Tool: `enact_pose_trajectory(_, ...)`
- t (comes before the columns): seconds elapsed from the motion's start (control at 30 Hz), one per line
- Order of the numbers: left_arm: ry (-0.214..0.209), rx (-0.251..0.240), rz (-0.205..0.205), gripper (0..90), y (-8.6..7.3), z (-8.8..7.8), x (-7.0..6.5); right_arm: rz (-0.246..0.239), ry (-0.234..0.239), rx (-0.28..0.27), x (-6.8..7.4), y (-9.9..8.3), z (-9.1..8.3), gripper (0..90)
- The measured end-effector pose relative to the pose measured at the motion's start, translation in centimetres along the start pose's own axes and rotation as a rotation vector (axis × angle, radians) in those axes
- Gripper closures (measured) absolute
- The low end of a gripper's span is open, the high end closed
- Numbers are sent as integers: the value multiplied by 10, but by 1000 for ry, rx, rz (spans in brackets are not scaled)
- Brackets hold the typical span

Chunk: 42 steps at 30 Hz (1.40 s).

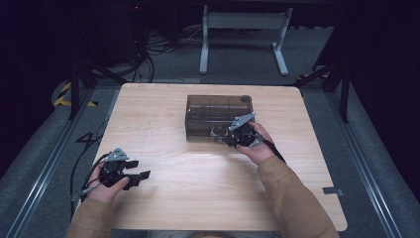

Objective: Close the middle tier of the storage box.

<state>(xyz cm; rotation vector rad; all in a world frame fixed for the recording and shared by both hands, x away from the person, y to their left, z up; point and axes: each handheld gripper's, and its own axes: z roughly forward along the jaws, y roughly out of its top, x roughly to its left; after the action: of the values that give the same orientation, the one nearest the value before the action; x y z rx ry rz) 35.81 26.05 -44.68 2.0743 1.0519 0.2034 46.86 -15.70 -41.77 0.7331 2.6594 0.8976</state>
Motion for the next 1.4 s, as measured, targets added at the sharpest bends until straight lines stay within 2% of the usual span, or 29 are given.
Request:
enact_pose_trajectory(0.83,-1,1,1,334,-1,0,0,34,-41,-13,-10,5,6,900)
enact_pose_trajectory(1.27,-1,-1,0,334,-1,0,0,52,-74,-36,-13,9,4,900)
enact_pose_trajectory(1.4,-1,-1,1,334,-1,0,0,52,-72,-37,-14,9,4,900)
